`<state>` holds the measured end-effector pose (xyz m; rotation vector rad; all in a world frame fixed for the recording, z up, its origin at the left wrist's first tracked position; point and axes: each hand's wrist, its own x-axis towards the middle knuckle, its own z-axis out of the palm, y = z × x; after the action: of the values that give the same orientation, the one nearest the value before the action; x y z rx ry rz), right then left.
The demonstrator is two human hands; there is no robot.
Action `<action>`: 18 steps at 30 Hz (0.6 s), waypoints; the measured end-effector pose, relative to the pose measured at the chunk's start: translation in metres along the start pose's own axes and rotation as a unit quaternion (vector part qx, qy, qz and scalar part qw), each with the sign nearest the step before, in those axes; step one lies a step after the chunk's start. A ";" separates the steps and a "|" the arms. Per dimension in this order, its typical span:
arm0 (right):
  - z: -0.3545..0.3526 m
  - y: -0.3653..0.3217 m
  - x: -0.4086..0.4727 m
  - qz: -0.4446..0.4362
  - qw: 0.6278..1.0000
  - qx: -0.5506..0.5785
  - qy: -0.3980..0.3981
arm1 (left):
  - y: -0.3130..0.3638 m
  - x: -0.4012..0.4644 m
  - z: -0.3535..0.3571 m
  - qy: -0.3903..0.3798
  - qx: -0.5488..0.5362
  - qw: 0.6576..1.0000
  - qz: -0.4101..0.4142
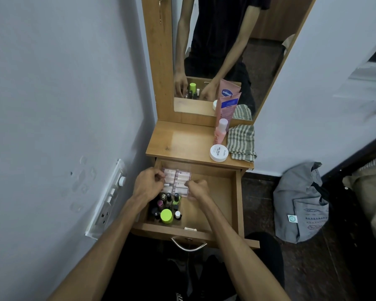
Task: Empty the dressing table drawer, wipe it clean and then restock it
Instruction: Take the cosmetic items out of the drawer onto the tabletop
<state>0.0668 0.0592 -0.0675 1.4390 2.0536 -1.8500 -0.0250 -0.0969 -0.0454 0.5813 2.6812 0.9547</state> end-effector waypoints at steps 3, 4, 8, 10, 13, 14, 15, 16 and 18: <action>0.004 -0.002 0.000 0.021 0.998 0.058 -0.014 | -0.003 0.001 0.001 0.015 -0.007 1.000 -0.007; 0.004 -0.003 0.001 0.030 0.996 0.076 -0.021 | -0.004 0.001 0.002 0.019 -0.008 1.000 -0.005; 0.004 -0.003 0.001 0.050 0.991 0.125 -0.021 | -0.005 -0.001 0.006 0.021 -0.017 1.000 -0.002; 0.005 -0.001 0.001 0.049 0.990 0.130 -0.003 | -0.006 -0.001 0.007 0.019 -0.022 1.000 -0.002; 0.009 0.004 0.004 0.032 0.993 0.109 0.022 | -0.007 -0.003 0.007 0.020 -0.032 0.999 -0.001; 0.011 0.005 0.004 0.020 0.995 0.091 0.031 | -0.008 -0.004 0.007 0.020 -0.034 0.999 0.000; 0.012 0.006 0.004 0.008 0.997 0.066 0.042 | -0.008 -0.004 0.008 0.019 -0.036 0.999 0.001; 0.013 0.006 0.003 0.001 0.997 0.048 0.053 | -0.009 -0.004 0.008 0.019 -0.036 0.999 0.003; 0.015 0.005 0.003 0.001 0.996 0.056 0.066 | -0.010 -0.004 0.009 0.020 -0.036 0.999 0.006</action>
<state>0.0601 0.0480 -0.0772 1.6302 2.0327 -1.9494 -0.0207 -0.1007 -0.0584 0.5701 2.6680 1.0737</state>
